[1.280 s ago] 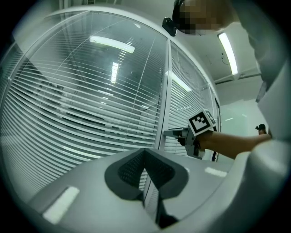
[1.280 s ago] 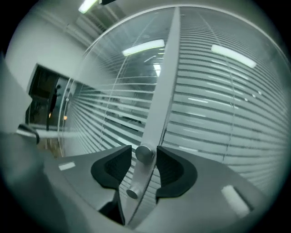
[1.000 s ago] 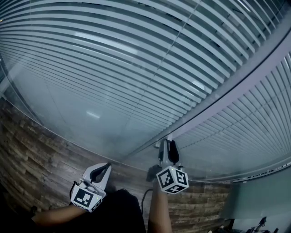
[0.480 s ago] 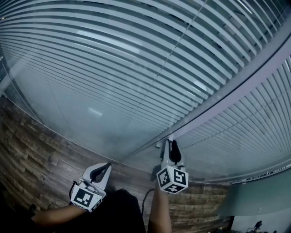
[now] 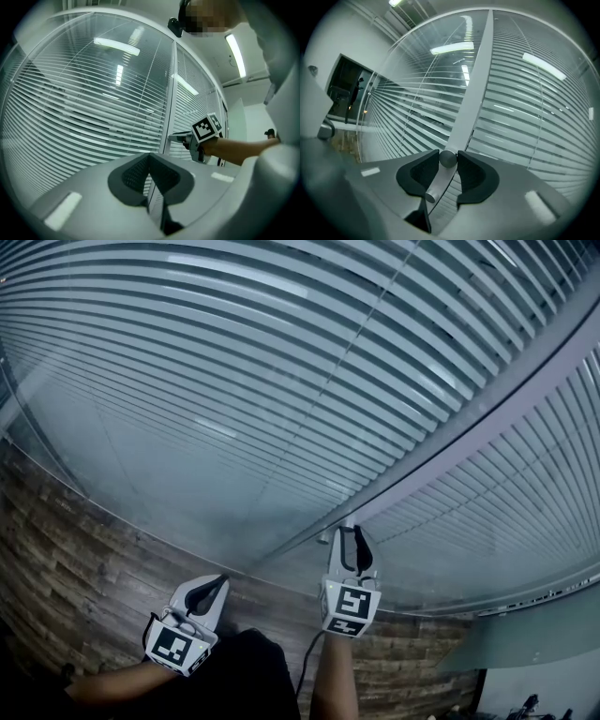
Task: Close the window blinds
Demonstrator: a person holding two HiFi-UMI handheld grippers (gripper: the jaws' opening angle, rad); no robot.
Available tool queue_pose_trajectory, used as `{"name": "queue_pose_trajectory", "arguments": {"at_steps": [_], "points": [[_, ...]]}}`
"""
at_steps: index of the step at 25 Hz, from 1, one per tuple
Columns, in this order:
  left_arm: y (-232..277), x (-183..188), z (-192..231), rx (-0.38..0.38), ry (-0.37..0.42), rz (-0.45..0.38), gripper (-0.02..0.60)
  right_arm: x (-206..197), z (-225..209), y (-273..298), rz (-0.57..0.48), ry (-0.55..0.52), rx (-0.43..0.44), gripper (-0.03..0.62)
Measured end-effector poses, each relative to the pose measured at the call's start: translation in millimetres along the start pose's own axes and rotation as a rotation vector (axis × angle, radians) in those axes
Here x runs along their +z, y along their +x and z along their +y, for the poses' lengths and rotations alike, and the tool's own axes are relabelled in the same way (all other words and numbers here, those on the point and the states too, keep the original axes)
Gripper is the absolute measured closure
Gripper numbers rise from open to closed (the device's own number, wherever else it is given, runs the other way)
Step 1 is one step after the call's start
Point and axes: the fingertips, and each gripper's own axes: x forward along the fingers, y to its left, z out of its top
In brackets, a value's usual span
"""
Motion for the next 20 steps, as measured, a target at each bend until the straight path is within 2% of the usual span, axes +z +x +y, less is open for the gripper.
{"name": "queue_pose_trajectory", "arguments": {"at_steps": [2, 7, 10, 12, 16, 20], "points": [[-2, 2, -2, -0.014, 0.002, -0.004, 0.581, 1, 4, -1, 0.006, -0.053, 0.004, 0.468], [-6, -2, -6, -0.041, 0.014, -0.005, 0.581, -1, 14, -3, 0.039, -0.284, -0.04, 0.471], [-1, 0, -7, -0.036, 0.003, -0.005, 0.581, -1, 9, -1, 0.034, -0.298, -0.048, 0.47], [3, 3, -11, -0.038, 0.004, -0.003, 0.581, 0, 2, -1, 0.006, -0.165, -0.032, 0.465], [-1, 1, -9, -0.035, 0.008, 0.007, 0.581, -1, -4, -7, -0.082, 0.341, 0.021, 0.438], [-12, 0, -9, -0.022, 0.006, 0.003, 0.581, -9, -5, -12, -0.126, 0.637, 0.032, 0.434]]}}
